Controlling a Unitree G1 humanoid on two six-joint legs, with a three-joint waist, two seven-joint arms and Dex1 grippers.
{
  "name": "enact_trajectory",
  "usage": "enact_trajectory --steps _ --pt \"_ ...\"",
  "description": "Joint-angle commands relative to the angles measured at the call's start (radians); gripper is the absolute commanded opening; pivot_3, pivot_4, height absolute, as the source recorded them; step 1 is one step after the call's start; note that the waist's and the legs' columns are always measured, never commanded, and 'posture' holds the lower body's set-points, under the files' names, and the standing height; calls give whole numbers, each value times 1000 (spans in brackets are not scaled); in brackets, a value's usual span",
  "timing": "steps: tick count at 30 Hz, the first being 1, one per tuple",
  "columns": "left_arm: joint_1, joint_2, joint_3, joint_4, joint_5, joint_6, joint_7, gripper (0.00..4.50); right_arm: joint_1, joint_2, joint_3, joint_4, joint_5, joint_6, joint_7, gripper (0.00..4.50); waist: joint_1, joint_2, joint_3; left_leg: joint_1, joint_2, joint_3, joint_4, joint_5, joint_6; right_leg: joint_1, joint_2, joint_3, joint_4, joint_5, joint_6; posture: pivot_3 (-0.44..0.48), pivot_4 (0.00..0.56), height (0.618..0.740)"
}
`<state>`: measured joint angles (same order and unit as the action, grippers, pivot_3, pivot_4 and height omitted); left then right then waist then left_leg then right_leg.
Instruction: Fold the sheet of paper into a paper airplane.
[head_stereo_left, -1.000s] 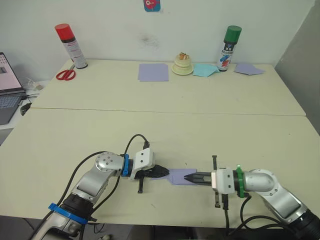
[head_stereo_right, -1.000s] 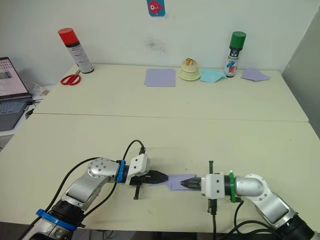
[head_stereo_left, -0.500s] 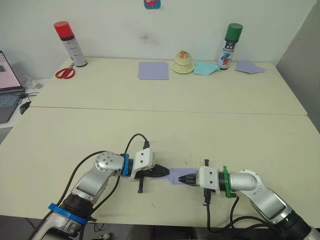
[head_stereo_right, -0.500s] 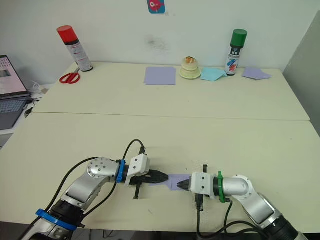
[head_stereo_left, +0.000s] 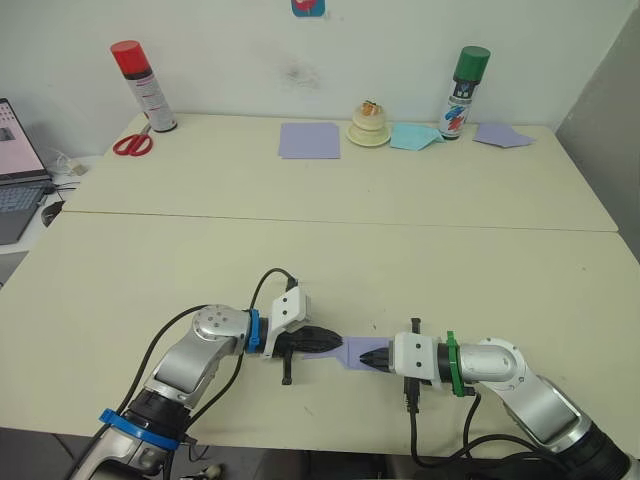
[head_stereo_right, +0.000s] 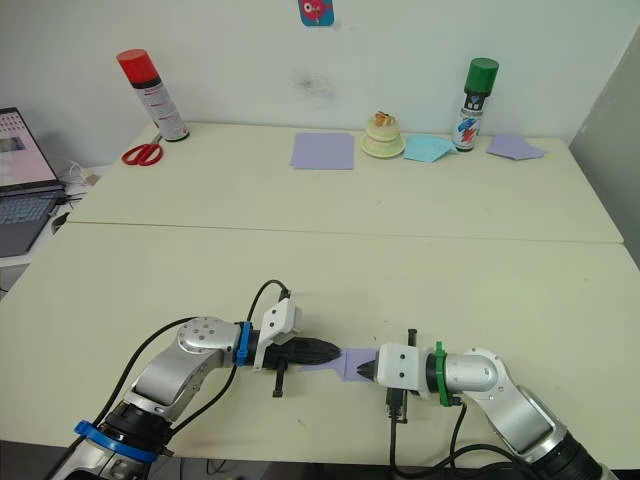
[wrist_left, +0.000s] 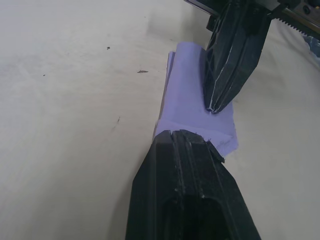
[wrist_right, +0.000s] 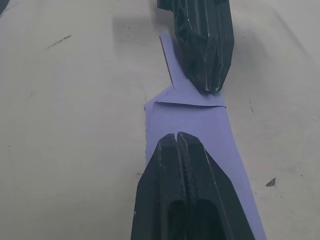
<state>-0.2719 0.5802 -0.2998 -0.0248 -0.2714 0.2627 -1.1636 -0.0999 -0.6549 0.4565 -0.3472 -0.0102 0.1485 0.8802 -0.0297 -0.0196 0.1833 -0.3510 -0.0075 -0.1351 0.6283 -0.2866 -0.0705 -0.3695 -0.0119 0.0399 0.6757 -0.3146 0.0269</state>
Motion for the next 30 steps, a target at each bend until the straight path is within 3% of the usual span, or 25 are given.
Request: enact_trajectory --steps 1,6,15,20,30 --pt "-5 -11 -18 39 49 -17 25 0 20 -10 34 32 -38 40 21 47 0 0 0 0 0 0 0 0 0 0 0 0 0 0 0 0 150 740" --pt "-15 -35 -24 93 71 -24 43 0 16 -7 33 31 -44 43 27 47 1 -1 -1 0 -1 0 1 0 0 1 -1 0 0 1 1 0 150 740" --pt "18 5 -76 121 120 -62 3 0 15 54 -58 -1 32 -68 -14 47 1 -2 -3 1 0 0 1 0 -1 0 -1 1 1 1 1 0 150 740" --pt "31 8 -92 126 135 -88 5 0 17 97 -103 -73 84 13 -47 47 0 -2 -3 1 0 0 0 0 -1 0 -1 1 0 1 1 0 150 740" --pt "32 5 -107 155 180 -150 16 0 6 135 -34 -72 -53 186 -148 47 0 0 -4 0 -1 0 1 0 0 0 -2 1 0 1 1 0 150 740"
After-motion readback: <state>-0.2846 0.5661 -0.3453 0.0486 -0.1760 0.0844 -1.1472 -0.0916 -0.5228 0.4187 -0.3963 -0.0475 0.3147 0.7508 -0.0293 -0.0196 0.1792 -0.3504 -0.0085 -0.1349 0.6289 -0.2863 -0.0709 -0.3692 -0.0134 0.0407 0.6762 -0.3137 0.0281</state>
